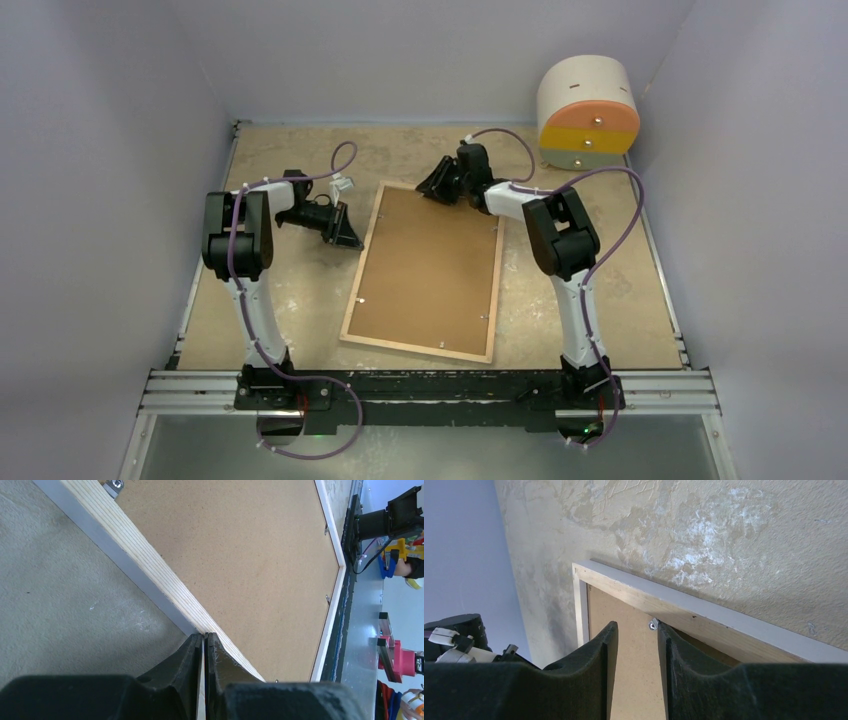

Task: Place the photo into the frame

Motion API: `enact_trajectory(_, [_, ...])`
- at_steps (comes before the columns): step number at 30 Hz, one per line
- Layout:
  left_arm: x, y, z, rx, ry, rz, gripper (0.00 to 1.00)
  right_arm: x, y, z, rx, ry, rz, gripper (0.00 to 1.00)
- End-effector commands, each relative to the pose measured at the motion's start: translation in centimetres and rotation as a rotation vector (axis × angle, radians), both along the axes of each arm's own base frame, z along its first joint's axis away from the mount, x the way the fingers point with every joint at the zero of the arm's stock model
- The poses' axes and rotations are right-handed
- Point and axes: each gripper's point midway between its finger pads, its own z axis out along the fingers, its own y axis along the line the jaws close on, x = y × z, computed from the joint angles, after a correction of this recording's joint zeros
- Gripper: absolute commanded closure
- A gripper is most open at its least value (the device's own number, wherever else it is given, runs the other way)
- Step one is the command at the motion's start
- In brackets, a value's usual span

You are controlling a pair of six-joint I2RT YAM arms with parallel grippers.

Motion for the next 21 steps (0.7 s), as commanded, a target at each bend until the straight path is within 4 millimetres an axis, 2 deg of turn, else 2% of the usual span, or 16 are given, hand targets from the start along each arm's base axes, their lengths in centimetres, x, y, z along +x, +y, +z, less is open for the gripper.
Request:
enact_trajectory(1, [-0.8,0.0,-1.0,0.045,-0.023,-0.045,0.91,0.0,0.3,-1.6,0.010,0.015,-0.032,0.62])
enact_trajectory(5, [-0.9,0.0,-1.1,0.045,-0.023,-0.046,0.92,-0.4,0.2,-1.4,0.021,0.022,-0.040,0.62])
enact_trajectory(10, [-0.9,0.1,-1.0,0.048,-0.029,-0.049,0.92,-1.9,-2.6,-1.5,-0.071,0.058,-0.108,0.53])
enact_trajectory(13, [-0.9,0.1,-0.9,0.046,-0.030,-0.048,0.92,-2.4,-3.1,-1.6,-0.098,0.065,-0.109,0.52])
enact_trajectory(21, [-1.0,0.1,-1.1,0.047,-0.030,-0.048,0.92,-2.1,-1.3,-2.6,-0.045,0.076,-0.068,0.58])
